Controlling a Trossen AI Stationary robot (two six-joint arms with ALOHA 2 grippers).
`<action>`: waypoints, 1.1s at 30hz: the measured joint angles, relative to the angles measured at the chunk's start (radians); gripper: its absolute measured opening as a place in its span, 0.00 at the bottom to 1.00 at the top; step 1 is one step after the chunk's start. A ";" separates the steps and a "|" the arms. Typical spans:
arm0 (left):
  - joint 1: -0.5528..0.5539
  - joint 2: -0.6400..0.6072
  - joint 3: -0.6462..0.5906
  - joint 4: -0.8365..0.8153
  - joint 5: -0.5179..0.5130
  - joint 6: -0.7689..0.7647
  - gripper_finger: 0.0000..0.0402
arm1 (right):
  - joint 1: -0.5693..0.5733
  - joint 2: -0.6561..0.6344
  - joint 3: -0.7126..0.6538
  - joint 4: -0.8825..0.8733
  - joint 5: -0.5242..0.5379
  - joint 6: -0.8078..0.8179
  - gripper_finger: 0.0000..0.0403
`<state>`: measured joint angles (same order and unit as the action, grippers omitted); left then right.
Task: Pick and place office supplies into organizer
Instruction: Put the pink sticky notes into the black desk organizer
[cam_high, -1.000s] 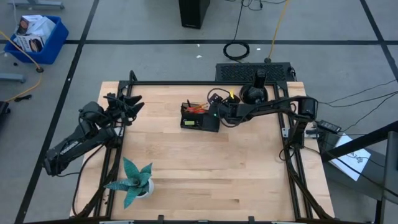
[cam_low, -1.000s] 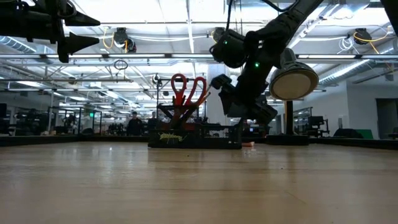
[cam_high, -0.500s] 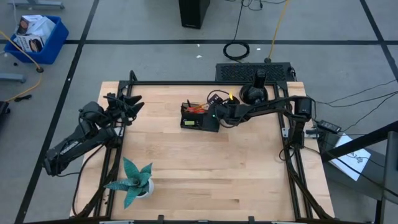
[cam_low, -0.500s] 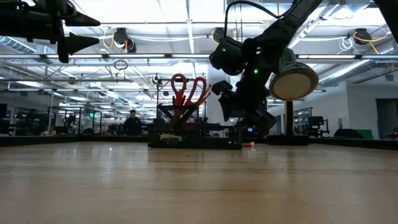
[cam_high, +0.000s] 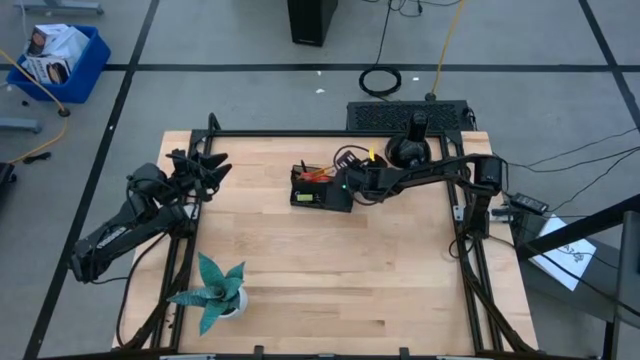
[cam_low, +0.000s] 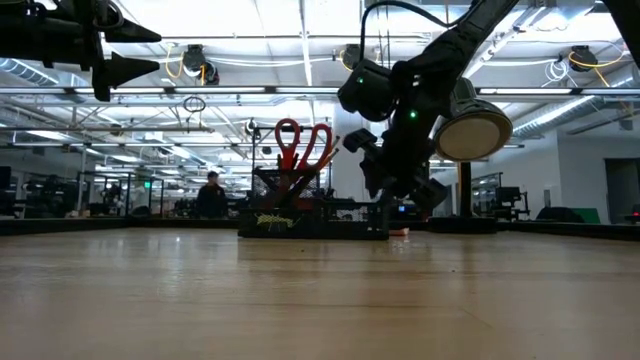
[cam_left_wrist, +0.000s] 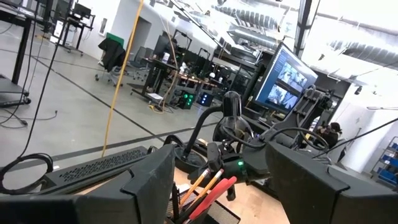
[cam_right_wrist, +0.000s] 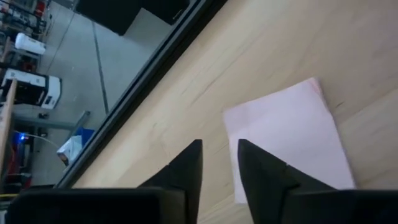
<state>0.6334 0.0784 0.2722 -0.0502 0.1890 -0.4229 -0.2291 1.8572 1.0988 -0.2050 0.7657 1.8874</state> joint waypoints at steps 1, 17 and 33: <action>0.000 0.000 0.000 0.000 0.000 0.000 0.64 | 0.000 0.000 0.000 -0.005 0.003 0.007 0.21; 0.000 0.000 0.000 0.000 -0.002 0.000 0.64 | -0.015 0.000 0.000 -0.022 -0.008 0.063 0.01; 0.000 0.000 0.000 0.000 -0.007 0.000 0.64 | -0.052 0.000 0.000 -0.066 -0.121 0.103 0.00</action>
<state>0.6331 0.0784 0.2722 -0.0502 0.1818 -0.4229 -0.2810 1.8572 1.0991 -0.2709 0.6445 1.9900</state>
